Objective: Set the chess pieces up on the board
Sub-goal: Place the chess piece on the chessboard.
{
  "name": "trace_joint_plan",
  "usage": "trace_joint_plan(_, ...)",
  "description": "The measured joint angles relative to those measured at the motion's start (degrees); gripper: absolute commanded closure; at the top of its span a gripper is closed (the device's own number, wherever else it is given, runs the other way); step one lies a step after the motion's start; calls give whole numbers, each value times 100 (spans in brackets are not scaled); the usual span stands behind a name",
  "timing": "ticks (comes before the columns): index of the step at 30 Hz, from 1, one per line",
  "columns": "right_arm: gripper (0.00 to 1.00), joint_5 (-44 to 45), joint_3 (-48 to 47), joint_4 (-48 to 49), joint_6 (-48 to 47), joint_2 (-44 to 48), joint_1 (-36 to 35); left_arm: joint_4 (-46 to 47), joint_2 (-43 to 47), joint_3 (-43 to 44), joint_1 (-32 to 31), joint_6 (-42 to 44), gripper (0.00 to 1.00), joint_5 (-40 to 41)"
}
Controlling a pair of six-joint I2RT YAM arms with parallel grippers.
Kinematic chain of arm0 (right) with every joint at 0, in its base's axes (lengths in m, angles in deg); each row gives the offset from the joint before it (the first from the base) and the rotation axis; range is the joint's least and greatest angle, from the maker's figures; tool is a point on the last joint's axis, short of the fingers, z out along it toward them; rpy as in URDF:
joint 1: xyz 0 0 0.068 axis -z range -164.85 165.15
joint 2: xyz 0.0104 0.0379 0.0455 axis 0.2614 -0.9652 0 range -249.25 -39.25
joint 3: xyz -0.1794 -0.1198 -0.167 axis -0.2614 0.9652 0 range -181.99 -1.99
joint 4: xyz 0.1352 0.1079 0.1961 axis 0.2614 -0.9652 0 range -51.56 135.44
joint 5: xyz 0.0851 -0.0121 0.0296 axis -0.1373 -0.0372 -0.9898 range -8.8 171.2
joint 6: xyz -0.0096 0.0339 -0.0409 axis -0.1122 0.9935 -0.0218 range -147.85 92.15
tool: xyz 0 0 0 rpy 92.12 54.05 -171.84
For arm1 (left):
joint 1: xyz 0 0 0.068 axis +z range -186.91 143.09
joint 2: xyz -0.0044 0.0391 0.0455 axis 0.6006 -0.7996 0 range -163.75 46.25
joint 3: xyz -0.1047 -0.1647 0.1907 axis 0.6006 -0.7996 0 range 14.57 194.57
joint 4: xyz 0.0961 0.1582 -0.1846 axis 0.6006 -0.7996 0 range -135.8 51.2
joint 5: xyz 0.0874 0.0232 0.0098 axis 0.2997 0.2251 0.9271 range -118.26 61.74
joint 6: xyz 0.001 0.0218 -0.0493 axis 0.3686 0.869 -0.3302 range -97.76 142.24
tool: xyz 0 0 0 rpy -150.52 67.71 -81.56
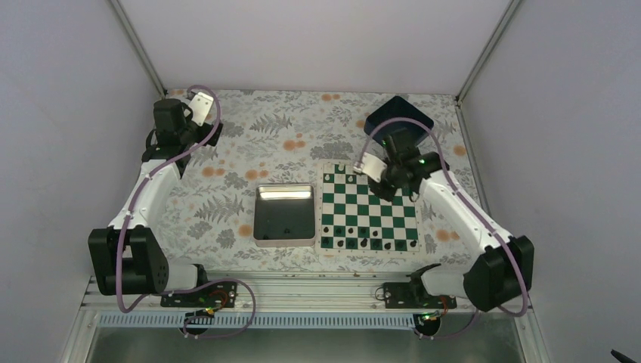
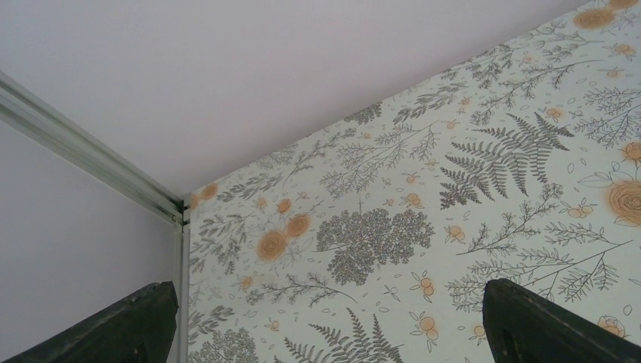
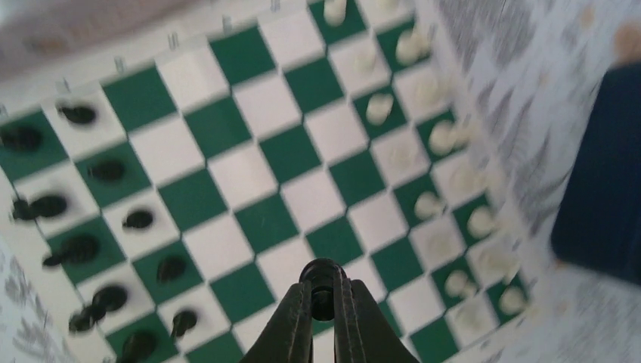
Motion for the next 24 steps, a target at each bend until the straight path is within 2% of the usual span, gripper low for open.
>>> trace_joint_plan(5,94,-20,1261,28,-133,621,702,-2,0,0,0,-2,0,-37)
trace_joint_plan(10,93,-127,2116,205,-295,717,850,-4,0,0,0,-4,0,-103)
trace_joint_plan(24,93,-227,2691,299,-645,688,850,-4,-4,0,0,-2,0,-98)
